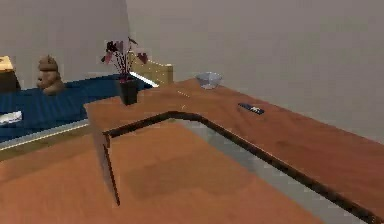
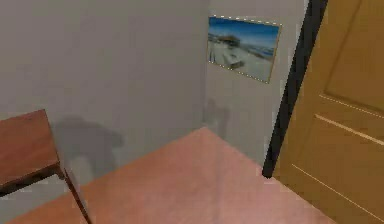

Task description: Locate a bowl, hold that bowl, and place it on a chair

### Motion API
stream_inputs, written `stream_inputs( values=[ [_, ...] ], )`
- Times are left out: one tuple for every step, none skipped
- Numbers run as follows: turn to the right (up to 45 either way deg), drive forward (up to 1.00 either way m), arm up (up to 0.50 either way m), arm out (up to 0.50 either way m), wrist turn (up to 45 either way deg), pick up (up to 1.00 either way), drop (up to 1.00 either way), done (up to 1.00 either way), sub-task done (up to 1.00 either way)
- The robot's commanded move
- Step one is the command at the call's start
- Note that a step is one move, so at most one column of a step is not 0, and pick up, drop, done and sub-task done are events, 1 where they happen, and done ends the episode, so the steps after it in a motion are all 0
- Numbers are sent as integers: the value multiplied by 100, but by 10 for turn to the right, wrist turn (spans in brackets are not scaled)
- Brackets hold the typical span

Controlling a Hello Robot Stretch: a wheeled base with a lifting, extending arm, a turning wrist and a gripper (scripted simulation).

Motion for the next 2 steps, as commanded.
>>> stream_inputs(
  values=[
    [0, 85, 0, 0, 0, 0, 0, 0, 0],
    [-450, 0, 0, 0, 0, 0, 0, 0, 0]
  ],
)
